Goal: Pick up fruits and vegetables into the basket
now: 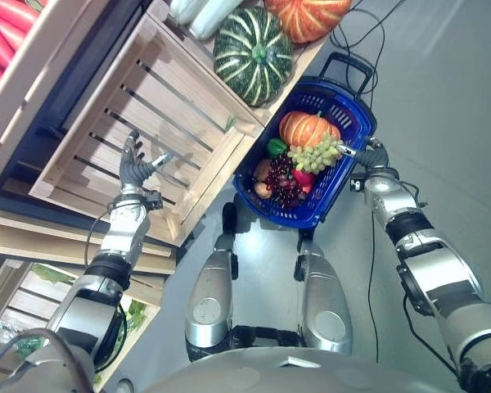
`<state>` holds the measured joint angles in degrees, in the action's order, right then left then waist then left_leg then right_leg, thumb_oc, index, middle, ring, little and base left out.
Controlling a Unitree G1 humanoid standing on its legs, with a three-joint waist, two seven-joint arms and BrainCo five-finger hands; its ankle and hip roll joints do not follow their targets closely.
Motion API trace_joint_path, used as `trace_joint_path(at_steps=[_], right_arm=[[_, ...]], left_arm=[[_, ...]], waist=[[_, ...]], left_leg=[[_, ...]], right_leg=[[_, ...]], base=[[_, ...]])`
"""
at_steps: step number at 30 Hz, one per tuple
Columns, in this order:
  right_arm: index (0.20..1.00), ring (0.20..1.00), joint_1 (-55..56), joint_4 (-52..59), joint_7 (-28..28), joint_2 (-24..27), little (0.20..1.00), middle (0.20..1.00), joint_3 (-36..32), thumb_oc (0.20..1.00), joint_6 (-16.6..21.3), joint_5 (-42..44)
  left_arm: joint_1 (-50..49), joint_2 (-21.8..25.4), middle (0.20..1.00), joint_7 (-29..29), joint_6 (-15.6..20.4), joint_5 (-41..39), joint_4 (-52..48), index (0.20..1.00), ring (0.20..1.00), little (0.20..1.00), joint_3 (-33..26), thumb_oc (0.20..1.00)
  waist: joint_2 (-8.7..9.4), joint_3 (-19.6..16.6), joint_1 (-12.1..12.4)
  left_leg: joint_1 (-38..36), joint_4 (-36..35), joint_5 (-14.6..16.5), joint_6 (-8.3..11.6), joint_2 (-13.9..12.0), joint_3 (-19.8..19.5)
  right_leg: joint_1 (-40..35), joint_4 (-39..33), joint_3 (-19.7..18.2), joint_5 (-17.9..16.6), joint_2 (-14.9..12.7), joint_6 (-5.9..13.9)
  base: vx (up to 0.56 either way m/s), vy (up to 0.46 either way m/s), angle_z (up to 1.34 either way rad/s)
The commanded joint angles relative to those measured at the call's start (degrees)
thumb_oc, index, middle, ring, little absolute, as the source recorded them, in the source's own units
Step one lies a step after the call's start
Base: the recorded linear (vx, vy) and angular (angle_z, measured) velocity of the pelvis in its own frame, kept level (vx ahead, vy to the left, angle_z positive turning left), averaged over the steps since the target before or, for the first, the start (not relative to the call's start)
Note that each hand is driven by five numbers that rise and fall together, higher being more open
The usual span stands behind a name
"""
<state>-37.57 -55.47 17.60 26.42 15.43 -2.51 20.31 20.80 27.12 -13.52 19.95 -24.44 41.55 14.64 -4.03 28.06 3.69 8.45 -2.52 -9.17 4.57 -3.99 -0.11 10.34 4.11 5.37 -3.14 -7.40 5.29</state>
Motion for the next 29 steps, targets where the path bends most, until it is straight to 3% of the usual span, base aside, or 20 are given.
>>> trace_joint_path(at_steps=[1,5,10,19,29], right_arm=[[1.0,1.0,9.8,-0.1,-0.6,-1.0,1.0,1.0,-1.2,1.0,3.6,-3.0],[1.0,1.0,19.0,-2.2,-3.8,-3.0,1.0,1.0,-4.1,1.0,6.6,-3.6],[1.0,1.0,25.7,-11.6,-7.5,-6.3,1.0,1.0,-7.2,1.0,8.2,-4.1],[1.0,1.0,31.5,-21.7,-13.4,-8.4,1.0,1.0,-7.7,1.0,-0.2,-9.6],[1.0,1.0,33.5,-22.6,-17.4,-9.3,1.0,1.0,-5.1,1.0,-1.7,-15.4]], left_arm=[[-5.1,-3.0,1.0,4.0,-0.6,5.9,5.9,1.0,1.0,1.0,-1.4,1.0],[-10.5,-4.6,1.0,9.0,-2.4,10.8,10.9,1.0,1.0,1.0,-1.9,1.0],[-14.5,-5.6,1.0,14.3,-2.0,14.7,21.1,1.0,1.0,1.0,-1.5,1.0],[-17.5,-8.0,1.0,23.3,-4.2,17.0,30.8,1.0,1.0,1.0,-0.7,1.0],[-18.1,-9.1,1.0,24.7,-7.5,16.8,31.7,1.0,1.0,1.0,-0.1,1.0]], waist=[[1.55,-12.5,-0.8],[1.93,-17.1,-1.0],[2.02,-21.8,-1.7],[1.93,-23.6,-3.3],[1.74,-23.2,-4.4]], left_leg=[[0.1,1.9,6.1,-2.37,4.9,-0.3],[-3.7,0.5,6.8,-2.64,4.3,0.3],[-8.3,-1.2,7.6,-2.81,3.3,0.9],[-12.0,-1.4,9.4,-2.59,2.5,1.3],[-12.8,-1.4,10.0,-2.12,1.5,1.5]], right_leg=[[-2.9,-1.9,2.6,1.2,1.2,-0.37],[-6.2,-3.3,2.3,1.1,1.1,0.19],[-10.1,-3.9,2.1,2.0,1.2,0.42],[-13.8,-4.7,1.6,3.3,0.8,0.75],[-14.5,-5.5,1.1,3.5,0.7,0.68]], base=[[0.17,-0.002,0.01],[0.16,-0.008,0.03],[0.16,-0.028,-0.04],[0.07,-0.016,-0.04],[0.01,0.0,-0.05]])
